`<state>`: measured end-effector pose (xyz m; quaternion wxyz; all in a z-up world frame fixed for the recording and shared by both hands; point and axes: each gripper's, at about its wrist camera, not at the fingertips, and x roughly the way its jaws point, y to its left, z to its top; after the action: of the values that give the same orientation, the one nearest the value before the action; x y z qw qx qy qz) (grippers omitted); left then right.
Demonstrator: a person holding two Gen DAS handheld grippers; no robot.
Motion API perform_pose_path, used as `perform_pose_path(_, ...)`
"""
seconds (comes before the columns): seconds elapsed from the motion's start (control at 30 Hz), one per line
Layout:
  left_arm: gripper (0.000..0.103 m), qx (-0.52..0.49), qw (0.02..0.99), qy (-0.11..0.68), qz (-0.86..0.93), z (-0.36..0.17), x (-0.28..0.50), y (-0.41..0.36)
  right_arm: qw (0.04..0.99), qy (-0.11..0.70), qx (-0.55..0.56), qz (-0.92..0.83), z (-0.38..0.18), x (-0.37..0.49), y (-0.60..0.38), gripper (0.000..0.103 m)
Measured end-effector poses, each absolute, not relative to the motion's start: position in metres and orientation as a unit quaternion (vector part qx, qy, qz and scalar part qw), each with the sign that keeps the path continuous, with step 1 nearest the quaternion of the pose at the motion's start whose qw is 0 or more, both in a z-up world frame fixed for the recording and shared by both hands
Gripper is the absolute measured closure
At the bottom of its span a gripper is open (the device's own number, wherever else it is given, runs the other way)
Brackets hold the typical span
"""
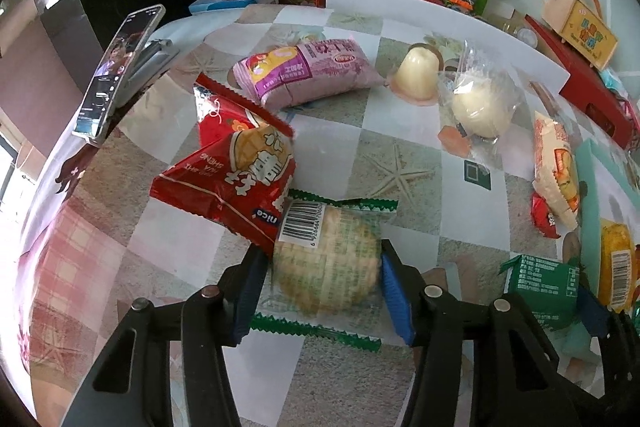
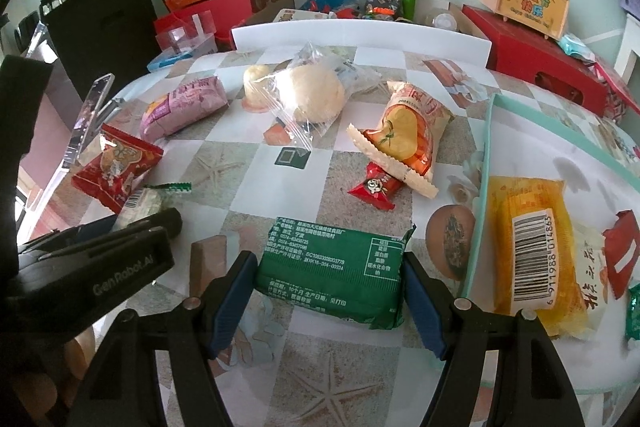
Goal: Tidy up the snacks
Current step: 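Lift both held packs and carry them over the white tray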
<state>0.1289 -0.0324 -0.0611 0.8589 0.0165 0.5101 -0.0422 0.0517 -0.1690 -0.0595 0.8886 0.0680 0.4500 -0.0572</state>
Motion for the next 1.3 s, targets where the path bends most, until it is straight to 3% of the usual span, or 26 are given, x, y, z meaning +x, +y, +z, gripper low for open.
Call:
perform_pose_path(0.43,0.05,-0.018,0.883,0.465,-0.062,-0.024,0.117,-0.029,0.921,0.377,0.088,-0.042,-0.027,0.04,-0.174,0.029)
perform_pose_path(1.3,0.051,-0.033,0.903,0.42,-0.088,0.009,0.103,-0.044,0.929,0.34,0.129,-0.075,-0.005,0.024,-0.214,0.029)
